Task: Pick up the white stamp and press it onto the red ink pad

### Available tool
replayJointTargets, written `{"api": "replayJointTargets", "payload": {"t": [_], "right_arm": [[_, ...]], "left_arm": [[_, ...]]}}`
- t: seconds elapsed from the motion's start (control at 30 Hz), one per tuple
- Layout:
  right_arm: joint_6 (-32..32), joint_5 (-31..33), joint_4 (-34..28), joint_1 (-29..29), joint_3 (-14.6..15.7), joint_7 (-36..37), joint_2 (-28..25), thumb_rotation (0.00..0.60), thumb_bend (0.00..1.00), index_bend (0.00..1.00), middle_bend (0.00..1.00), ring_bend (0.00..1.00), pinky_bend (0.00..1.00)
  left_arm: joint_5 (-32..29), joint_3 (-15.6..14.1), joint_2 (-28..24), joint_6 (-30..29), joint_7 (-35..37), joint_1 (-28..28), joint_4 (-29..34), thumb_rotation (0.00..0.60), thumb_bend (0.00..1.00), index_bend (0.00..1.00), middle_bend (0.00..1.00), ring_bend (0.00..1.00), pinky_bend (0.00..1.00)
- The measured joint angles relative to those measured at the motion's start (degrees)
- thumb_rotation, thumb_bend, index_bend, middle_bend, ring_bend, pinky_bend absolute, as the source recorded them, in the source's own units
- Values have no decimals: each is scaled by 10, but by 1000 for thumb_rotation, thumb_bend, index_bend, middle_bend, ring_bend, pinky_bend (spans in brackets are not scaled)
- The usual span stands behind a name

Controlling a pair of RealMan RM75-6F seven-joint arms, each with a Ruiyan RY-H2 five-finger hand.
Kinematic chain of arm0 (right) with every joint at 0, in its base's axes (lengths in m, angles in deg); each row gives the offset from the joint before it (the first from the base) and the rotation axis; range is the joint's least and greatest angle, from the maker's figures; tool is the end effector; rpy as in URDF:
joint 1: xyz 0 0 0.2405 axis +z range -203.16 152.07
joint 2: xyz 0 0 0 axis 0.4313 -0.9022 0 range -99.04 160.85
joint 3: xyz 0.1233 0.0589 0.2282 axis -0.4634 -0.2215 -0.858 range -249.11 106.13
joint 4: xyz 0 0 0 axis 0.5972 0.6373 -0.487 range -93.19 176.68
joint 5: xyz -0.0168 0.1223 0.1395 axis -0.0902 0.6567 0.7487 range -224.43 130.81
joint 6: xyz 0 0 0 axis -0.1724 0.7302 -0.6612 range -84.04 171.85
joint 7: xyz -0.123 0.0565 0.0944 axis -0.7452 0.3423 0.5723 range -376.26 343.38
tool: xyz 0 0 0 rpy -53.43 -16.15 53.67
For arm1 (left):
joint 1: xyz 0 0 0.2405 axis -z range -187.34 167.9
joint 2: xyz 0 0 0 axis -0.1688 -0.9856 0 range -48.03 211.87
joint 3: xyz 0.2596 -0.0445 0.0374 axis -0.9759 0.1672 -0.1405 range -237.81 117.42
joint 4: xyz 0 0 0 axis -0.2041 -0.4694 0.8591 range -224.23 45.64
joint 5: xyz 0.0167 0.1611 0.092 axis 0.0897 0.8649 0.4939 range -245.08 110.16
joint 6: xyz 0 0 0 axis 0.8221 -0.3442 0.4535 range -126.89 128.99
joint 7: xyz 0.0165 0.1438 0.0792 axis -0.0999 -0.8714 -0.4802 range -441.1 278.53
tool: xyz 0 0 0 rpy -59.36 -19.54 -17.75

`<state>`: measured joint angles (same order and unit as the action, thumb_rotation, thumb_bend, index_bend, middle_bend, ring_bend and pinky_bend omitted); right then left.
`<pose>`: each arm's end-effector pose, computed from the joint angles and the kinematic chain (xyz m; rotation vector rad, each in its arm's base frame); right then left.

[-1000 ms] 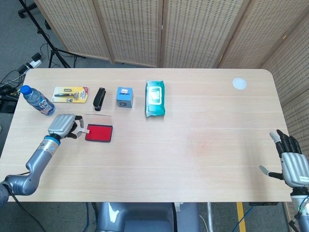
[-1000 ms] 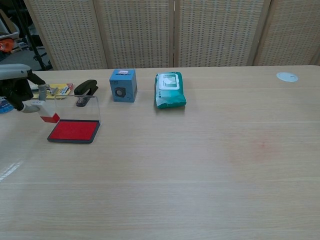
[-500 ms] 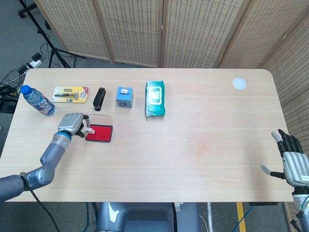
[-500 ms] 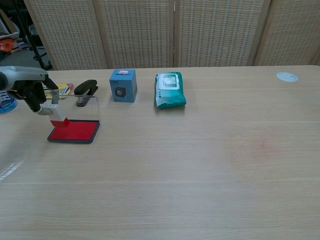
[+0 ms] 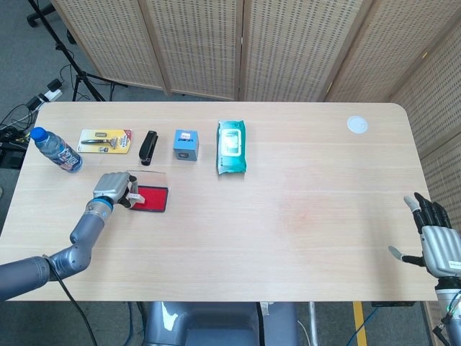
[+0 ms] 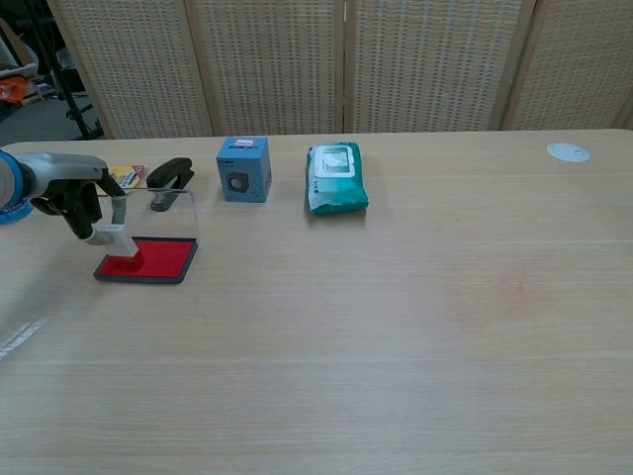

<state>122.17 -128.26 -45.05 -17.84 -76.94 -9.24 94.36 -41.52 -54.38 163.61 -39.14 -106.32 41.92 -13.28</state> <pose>-0.3333 -0.2266 0.1949 1.3500 -0.9746 0.8835 -0.2328 0.4144 0.0324 -1.6385 -1.2780 -0.4795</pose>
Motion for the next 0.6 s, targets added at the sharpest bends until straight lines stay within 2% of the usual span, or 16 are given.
{"api": "replayJointTargets", "payload": {"t": [0.6], "right_arm": [[-1, 2, 2, 0, -1, 12, -3, 600, 0, 0, 0, 0, 0]], "left_arm": [[-3, -15, 36, -17, -12, 5, -30, 600, 367, 648, 1000, 1000, 1000]]}}
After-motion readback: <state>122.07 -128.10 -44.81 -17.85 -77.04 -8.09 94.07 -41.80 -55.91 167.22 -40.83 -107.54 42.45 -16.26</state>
